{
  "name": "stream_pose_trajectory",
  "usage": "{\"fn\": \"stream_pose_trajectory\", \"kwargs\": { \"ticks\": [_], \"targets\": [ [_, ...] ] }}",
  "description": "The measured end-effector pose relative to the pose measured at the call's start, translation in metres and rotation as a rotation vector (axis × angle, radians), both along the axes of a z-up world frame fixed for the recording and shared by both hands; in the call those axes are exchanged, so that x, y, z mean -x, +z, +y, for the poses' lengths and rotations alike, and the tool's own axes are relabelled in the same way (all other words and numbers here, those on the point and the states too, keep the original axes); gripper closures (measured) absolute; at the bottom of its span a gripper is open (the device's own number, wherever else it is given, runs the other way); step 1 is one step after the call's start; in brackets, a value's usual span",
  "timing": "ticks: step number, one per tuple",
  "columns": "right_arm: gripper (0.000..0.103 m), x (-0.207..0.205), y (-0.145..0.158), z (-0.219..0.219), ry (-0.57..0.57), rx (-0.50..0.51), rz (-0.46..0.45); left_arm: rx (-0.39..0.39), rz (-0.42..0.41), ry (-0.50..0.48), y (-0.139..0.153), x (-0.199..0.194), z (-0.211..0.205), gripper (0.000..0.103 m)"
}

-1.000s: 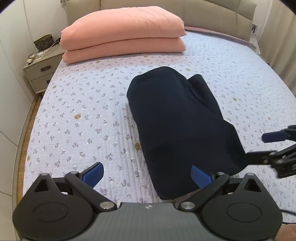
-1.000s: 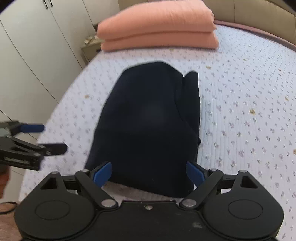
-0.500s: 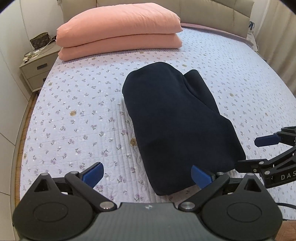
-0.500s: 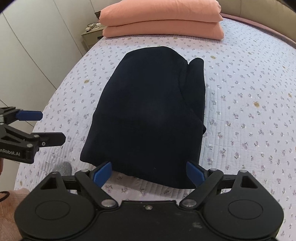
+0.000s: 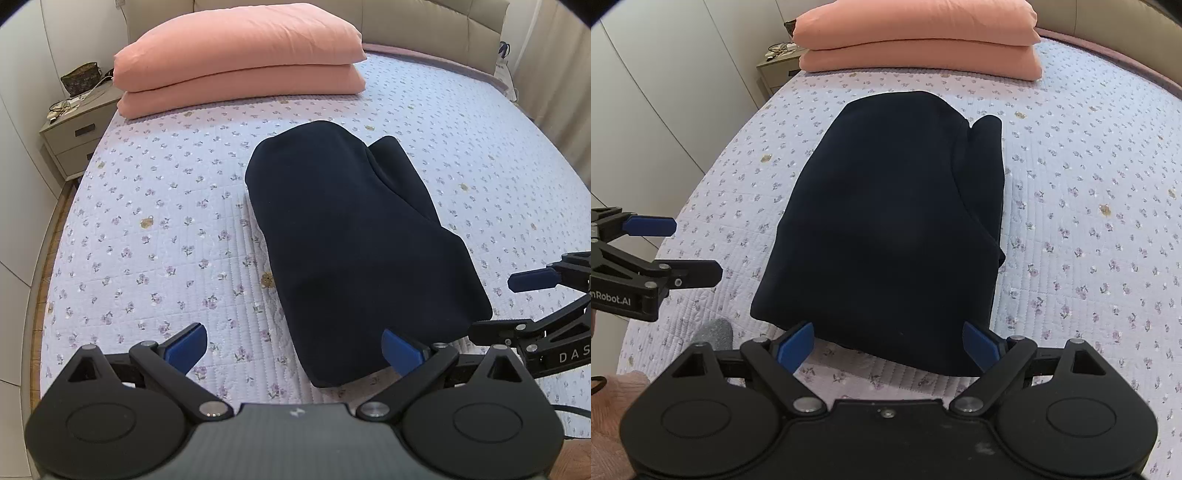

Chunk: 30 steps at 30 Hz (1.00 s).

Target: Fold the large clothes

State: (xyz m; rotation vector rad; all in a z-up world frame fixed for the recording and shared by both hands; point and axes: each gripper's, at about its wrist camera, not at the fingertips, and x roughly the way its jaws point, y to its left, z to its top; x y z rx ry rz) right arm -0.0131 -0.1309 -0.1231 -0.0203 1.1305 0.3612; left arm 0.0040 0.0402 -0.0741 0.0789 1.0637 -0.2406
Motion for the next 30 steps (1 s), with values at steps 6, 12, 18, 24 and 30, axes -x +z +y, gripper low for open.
{"fn": "stream_pose_trajectory", "kwargs": {
  "ticks": [6,12,18,24,30],
  "targets": [
    [0.0,0.0,-0.001,0.0013,0.006,0.004,0.004,0.0,0.0,-0.002,0.0001,0.0002,-0.0003,0.001],
    [0.0,0.0006,-0.0008,0.0023,0.008,0.007,0.002,0.002,0.004,-0.002,-0.0005,-0.0002,0.0005,0.001],
    [0.0,0.0009,-0.0003,0.0029,0.012,0.009,-0.001,0.002,0.004,-0.003,-0.0009,-0.0005,0.001,0.001],
    [0.0,0.0005,-0.0004,0.0019,0.015,0.01,0.002,-0.006,0.001,-0.007,-0.001,-0.0003,0.0001,0.001],
    [0.0,0.0004,-0.0011,0.003,0.026,0.013,0.013,-0.018,-0.001,-0.015,-0.0008,0.0007,-0.0025,0.001]
  ]
}}
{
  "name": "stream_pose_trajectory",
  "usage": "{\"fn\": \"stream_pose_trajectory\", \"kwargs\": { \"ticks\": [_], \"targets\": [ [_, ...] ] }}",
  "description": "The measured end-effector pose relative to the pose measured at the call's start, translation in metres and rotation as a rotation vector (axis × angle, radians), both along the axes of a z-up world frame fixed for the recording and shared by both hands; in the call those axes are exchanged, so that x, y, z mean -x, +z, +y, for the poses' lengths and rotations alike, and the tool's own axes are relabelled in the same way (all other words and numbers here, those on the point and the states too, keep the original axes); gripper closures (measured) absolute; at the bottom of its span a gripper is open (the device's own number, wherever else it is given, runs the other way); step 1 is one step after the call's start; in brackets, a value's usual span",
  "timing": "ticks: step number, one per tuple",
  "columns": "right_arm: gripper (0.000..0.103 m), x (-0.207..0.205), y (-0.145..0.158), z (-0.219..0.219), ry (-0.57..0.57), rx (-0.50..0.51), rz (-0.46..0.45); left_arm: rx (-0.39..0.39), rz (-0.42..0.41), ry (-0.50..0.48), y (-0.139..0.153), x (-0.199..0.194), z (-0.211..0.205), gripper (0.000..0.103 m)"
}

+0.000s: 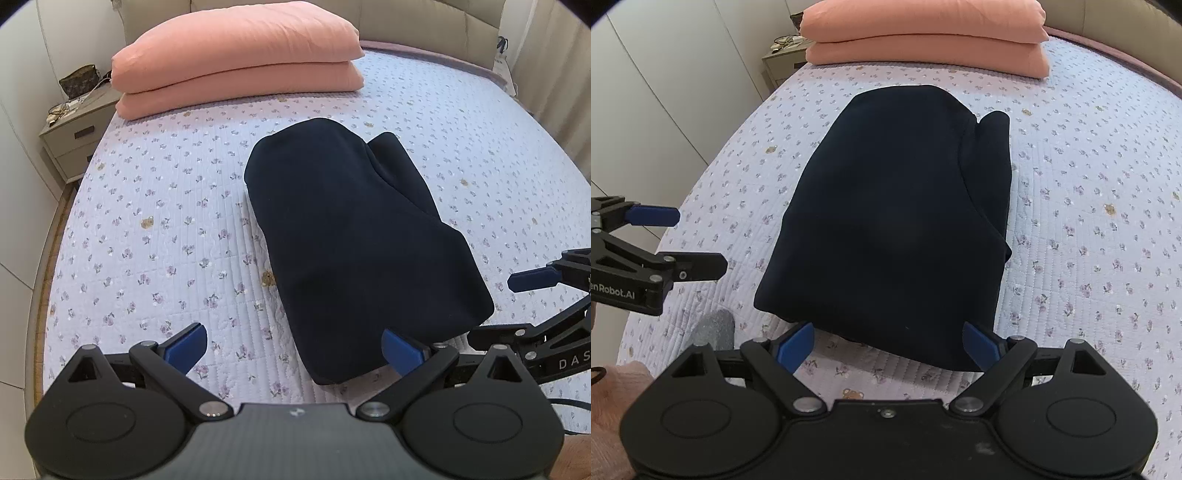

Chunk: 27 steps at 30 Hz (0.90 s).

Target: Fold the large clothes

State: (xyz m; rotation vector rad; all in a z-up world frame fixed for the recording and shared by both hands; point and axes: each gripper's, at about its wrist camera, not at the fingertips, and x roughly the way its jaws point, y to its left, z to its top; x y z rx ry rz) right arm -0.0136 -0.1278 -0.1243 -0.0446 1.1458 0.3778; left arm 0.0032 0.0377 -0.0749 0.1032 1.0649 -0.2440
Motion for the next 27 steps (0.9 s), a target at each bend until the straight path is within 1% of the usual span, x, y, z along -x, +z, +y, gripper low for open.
{"fn": "stream_pose_trajectory", "kwargs": {
  "ticks": [14,27],
  "targets": [
    [0.0,0.0012,-0.0005,0.0009,-0.005,0.007,-0.003,0.0,0.01,-0.003,-0.0016,-0.001,0.0021,0.001],
    [0.0,0.0013,-0.001,0.0017,0.003,0.005,0.0,-0.002,0.014,-0.025,-0.003,-0.0025,0.0008,0.0]
  ]
}}
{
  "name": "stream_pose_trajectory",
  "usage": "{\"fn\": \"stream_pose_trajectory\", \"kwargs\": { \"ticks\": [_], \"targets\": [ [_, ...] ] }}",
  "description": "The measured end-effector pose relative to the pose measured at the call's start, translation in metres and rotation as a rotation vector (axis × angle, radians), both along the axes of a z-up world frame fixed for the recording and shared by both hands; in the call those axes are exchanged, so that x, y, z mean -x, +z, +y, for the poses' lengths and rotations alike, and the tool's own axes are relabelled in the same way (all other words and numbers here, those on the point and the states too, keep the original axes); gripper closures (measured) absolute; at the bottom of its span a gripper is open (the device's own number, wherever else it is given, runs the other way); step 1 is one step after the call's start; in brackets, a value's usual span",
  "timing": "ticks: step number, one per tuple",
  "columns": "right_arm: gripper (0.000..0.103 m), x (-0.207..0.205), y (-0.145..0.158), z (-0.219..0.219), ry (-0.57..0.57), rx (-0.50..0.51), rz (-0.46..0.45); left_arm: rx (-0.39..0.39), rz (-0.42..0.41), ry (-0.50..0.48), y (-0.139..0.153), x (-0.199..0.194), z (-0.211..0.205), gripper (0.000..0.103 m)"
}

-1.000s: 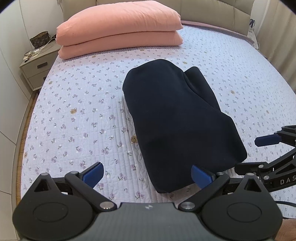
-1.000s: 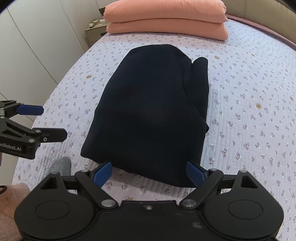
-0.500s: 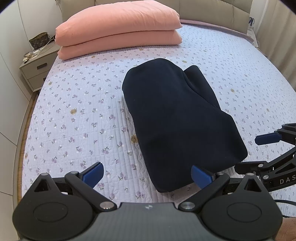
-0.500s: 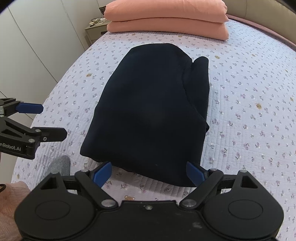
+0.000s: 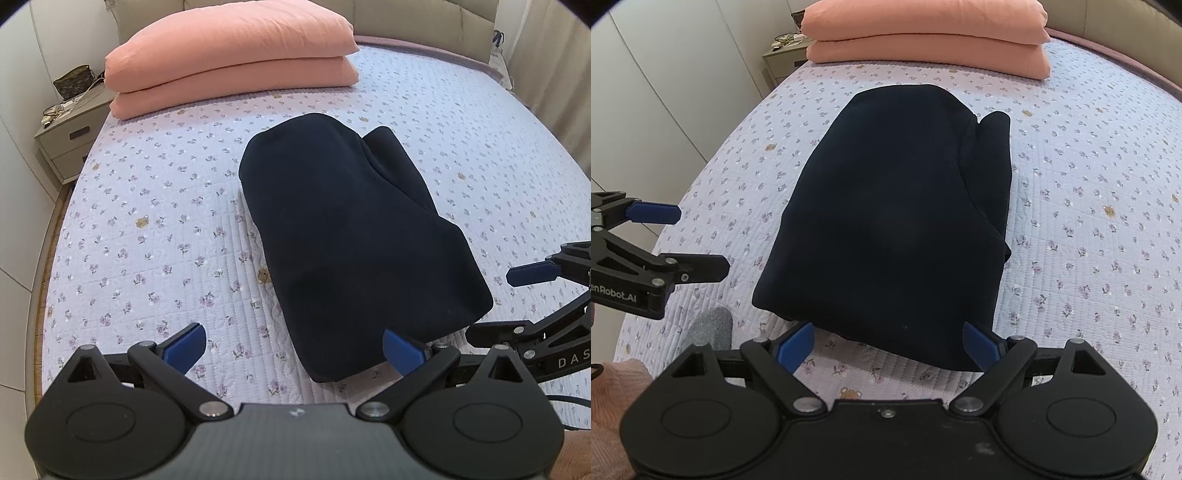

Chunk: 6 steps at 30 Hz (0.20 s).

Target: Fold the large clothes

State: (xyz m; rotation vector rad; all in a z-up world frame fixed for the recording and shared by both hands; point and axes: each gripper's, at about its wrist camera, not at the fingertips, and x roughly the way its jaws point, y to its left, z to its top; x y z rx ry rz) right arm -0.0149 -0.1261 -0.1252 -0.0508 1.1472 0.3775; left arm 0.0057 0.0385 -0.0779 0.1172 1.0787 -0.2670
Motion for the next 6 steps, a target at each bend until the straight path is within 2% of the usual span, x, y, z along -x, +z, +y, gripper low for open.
{"fn": "stream_pose_trajectory", "kwargs": {
  "ticks": [6],
  "targets": [
    [0.0,-0.0005,0.0001,-0.0005,0.0,-0.002,0.0,-0.005,0.005,0.01,-0.0009,-0.0012,0.0018,0.0]
  ]
}}
